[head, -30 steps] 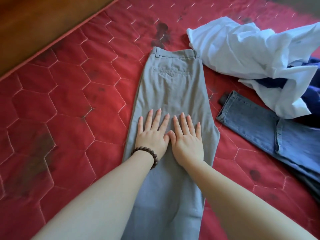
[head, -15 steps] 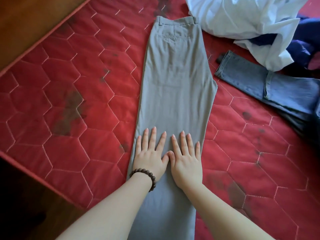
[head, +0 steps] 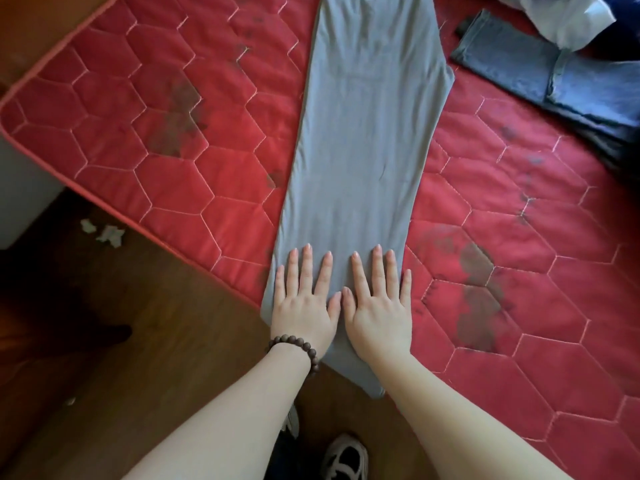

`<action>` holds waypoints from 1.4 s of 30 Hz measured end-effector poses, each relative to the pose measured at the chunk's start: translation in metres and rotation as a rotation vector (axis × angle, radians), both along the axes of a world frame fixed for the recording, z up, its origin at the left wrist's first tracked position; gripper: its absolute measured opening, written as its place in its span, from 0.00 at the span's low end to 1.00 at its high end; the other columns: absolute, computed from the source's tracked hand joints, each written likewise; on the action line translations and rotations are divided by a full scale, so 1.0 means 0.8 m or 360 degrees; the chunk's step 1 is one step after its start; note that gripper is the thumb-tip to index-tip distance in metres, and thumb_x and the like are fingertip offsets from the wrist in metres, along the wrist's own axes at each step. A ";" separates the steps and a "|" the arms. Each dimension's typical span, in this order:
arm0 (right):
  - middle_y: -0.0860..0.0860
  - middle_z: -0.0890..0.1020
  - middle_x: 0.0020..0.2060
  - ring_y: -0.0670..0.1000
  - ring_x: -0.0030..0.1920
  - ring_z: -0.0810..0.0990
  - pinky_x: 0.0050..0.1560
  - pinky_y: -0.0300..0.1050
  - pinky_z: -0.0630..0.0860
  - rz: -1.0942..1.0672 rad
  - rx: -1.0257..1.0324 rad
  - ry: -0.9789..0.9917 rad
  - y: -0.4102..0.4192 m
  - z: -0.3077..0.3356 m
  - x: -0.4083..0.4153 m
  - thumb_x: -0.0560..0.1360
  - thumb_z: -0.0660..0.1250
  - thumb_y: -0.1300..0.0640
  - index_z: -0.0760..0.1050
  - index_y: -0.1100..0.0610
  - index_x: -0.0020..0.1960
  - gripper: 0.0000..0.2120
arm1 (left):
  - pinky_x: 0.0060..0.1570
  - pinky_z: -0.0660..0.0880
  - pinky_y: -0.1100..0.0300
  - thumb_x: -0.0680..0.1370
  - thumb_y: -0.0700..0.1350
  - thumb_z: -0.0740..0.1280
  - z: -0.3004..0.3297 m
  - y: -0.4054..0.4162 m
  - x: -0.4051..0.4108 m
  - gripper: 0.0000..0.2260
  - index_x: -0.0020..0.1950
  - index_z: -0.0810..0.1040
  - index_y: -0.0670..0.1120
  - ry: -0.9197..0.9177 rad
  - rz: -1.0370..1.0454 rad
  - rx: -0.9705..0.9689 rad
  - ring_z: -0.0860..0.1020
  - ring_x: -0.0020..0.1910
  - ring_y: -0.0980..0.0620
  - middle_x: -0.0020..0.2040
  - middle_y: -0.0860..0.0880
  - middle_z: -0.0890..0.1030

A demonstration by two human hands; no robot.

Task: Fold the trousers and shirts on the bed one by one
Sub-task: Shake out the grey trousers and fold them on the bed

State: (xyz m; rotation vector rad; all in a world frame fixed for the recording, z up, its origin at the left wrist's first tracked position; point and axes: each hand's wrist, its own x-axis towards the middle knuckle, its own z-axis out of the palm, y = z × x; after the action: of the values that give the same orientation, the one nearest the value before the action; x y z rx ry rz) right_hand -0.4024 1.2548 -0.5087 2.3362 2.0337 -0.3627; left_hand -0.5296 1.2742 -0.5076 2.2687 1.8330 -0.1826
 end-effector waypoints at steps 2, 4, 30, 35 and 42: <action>0.55 0.49 0.78 0.56 0.77 0.41 0.75 0.58 0.40 -0.0003 -0.0004 -0.0001 -0.024 0.000 -0.007 0.80 0.42 0.43 0.48 0.48 0.78 0.27 | 0.75 0.41 0.45 0.79 0.59 0.35 0.000 -0.019 -0.008 0.27 0.76 0.34 0.52 -0.0018 -0.0005 -0.0019 0.37 0.77 0.44 0.78 0.45 0.38; 0.56 0.52 0.77 0.57 0.77 0.44 0.75 0.58 0.43 -0.0013 0.0005 0.0011 -0.047 0.001 -0.015 0.80 0.44 0.43 0.51 0.50 0.78 0.27 | 0.75 0.41 0.45 0.79 0.59 0.34 0.002 -0.037 -0.016 0.27 0.76 0.34 0.52 -0.0027 -0.0035 -0.0057 0.36 0.76 0.44 0.77 0.44 0.37; 0.45 0.69 0.26 0.44 0.26 0.68 0.30 0.32 0.68 -0.0766 -0.0204 0.1066 -0.107 0.057 0.014 0.76 0.63 0.60 0.71 0.37 0.67 0.25 | 0.26 0.67 0.68 0.76 0.41 0.61 0.062 -0.039 -0.102 0.15 0.51 0.79 0.61 -0.1105 0.0729 -0.0765 0.73 0.27 0.59 0.39 0.56 0.80; 0.41 0.69 0.20 0.43 0.23 0.64 0.23 0.31 0.63 -0.0755 -0.0420 0.1193 -0.130 0.062 0.032 0.76 0.56 0.62 0.72 0.36 0.65 0.26 | 0.32 0.68 0.66 0.77 0.40 0.58 0.063 -0.061 -0.116 0.18 0.55 0.79 0.61 -0.1101 0.0749 -0.0871 0.75 0.35 0.59 0.41 0.56 0.80; 0.44 0.70 0.28 0.44 0.29 0.69 0.30 0.32 0.68 -0.0670 -0.0472 0.0988 -0.147 0.074 0.043 0.78 0.60 0.62 0.68 0.39 0.70 0.26 | 0.41 0.71 0.69 0.77 0.42 0.62 0.066 -0.086 -0.108 0.18 0.64 0.75 0.60 -0.0998 0.0534 -0.0891 0.79 0.45 0.58 0.58 0.52 0.80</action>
State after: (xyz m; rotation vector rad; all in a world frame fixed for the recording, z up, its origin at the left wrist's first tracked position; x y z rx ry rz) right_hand -0.3679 1.1372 -0.4493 2.6433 1.4563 -1.4455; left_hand -0.6157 1.2051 -0.4546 1.4045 1.5338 0.0650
